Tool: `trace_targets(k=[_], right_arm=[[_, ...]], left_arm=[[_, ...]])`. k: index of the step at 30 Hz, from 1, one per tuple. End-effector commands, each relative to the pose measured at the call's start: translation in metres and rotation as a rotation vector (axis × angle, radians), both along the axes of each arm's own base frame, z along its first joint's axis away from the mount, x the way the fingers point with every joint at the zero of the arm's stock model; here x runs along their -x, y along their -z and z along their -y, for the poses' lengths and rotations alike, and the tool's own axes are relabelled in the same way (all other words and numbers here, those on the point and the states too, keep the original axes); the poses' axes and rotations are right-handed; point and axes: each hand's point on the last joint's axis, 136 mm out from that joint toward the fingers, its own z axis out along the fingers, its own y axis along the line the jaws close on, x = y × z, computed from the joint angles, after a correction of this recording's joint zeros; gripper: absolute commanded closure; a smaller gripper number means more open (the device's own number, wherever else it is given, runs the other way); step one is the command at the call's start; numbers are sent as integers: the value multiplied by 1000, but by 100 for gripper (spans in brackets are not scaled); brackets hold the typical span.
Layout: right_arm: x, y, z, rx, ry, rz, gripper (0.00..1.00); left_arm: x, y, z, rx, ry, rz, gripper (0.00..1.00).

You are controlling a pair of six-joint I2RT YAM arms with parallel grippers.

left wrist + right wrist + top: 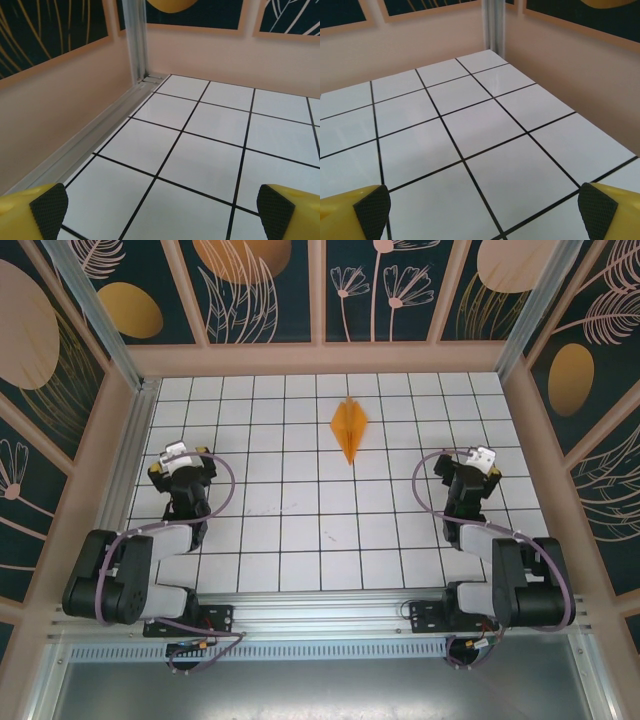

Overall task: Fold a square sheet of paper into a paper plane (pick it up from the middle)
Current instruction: Reset both arms

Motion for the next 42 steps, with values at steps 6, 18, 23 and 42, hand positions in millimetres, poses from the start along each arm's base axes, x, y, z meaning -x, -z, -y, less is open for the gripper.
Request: trace_targets(k=[6,18,23,42], right_arm=[[-14,-9,-14,-32,-138,115,1],[-16,8,-26,-32,-236,112,1],[-13,9,-27,-20,-230,124,1],[-13,10,-27,-23,-230,120,1]], left_arm=[[1,-12,11,-6,174,162,1],[1,-3,14,-2,208,162,2],[2,-2,7,4,170,163,1],[-1,-1,9,4,177,154,1]])
